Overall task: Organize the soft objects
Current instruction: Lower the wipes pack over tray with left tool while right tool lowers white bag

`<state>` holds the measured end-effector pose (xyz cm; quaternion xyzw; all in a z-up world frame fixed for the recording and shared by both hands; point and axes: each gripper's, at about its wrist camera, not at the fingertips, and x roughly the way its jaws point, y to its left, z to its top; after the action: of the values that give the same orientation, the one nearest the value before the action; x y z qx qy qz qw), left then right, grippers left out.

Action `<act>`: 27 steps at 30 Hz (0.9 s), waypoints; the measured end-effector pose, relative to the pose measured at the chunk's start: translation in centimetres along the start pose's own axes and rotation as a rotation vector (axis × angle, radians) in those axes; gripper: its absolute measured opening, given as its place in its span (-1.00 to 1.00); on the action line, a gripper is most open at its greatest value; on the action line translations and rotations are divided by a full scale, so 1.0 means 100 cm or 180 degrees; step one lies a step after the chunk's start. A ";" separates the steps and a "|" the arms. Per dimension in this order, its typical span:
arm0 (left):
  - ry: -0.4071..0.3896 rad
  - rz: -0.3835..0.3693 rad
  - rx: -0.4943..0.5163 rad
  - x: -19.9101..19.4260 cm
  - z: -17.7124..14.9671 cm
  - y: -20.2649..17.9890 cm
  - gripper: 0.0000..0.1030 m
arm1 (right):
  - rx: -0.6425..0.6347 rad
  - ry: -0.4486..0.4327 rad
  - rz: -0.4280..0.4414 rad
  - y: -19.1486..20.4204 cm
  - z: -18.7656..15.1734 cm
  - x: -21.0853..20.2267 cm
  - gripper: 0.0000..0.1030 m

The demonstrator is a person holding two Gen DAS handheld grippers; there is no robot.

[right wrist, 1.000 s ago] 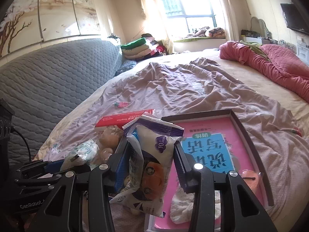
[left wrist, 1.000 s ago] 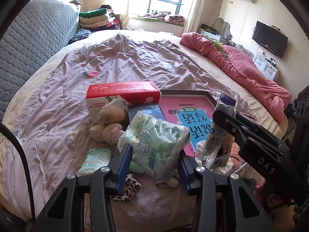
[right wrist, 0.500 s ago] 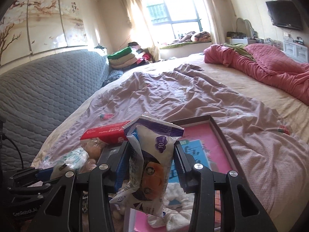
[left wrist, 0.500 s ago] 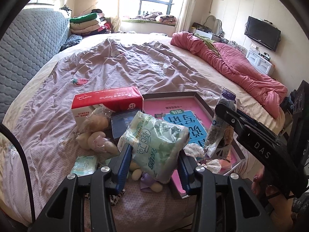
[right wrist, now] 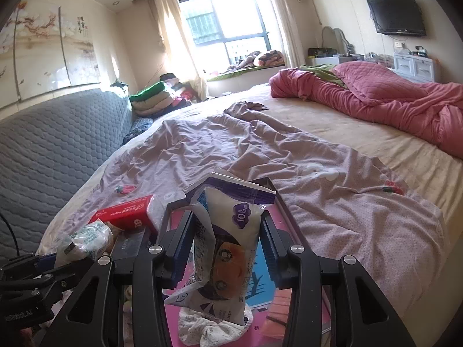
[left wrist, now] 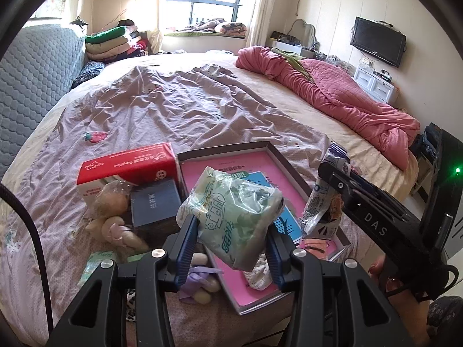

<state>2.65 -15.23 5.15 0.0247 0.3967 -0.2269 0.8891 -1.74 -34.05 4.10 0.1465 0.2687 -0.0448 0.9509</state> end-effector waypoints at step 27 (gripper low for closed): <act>0.0409 0.0000 0.0138 0.061 -0.005 -0.023 -0.14 | 0.0191 0.0241 -0.0149 -0.033 -0.006 0.014 -0.11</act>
<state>4.84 -19.53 0.73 0.0585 0.4480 -0.2333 0.8611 -1.39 -37.03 2.00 0.1703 0.3065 -0.0694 0.9339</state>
